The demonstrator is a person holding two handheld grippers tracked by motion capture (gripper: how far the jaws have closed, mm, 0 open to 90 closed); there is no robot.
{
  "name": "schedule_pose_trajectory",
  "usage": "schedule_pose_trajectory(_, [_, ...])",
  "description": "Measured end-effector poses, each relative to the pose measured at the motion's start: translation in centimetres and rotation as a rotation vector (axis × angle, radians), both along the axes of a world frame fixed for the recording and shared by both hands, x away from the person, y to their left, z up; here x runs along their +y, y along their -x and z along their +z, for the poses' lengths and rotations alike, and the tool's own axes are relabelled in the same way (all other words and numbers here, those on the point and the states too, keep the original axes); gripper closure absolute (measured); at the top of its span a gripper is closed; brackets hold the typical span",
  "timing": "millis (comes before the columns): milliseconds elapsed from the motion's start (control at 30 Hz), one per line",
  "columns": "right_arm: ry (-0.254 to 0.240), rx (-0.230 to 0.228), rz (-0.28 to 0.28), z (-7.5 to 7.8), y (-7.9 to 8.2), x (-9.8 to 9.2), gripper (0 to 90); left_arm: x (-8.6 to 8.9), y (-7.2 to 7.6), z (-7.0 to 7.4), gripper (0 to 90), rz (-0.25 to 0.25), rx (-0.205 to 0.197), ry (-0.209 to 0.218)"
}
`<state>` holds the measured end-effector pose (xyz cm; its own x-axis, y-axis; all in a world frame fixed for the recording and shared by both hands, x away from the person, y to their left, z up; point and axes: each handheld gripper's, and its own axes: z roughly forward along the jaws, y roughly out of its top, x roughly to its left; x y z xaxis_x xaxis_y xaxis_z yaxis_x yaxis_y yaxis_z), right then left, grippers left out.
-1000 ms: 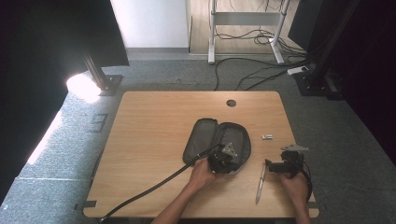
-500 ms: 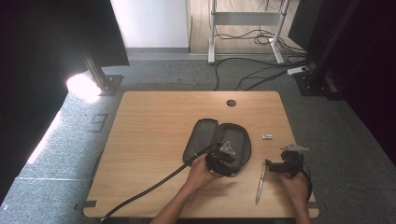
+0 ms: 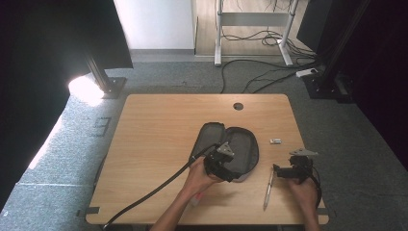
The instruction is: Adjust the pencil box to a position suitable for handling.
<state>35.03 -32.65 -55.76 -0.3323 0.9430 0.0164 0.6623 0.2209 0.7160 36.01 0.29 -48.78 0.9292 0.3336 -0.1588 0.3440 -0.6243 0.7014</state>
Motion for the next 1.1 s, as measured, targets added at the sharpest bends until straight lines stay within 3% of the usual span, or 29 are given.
schedule_pose_trajectory(267, [0.0, 0.0, 0.0, 0.0, 0.0, 0.0, 0.0, 1.2, 0.5, 0.2, 13.9, 0.026, -0.055, -0.03])
schedule_pose_trajectory(467, [0.0, 0.0, 0.0, 0.0, 0.0, 0.0, 0.0, 2.7, 0.5, 0.6, 11.8, 0.054, -0.026, 0.018])
schedule_pose_trajectory(800, [0.0, 0.0, 0.0, 0.0, 0.0, 0.0, 0.0, 4.9, 0.9, 1.1, 0.0, 0.108, -0.061, -0.011])
schedule_pose_trajectory(1100, [0.0, 0.0, 0.0, 0.0, 0.0, 0.0, 0.0, 7.8, 1.5, 1.3, 0.0, 0.157, -0.086, -0.002])
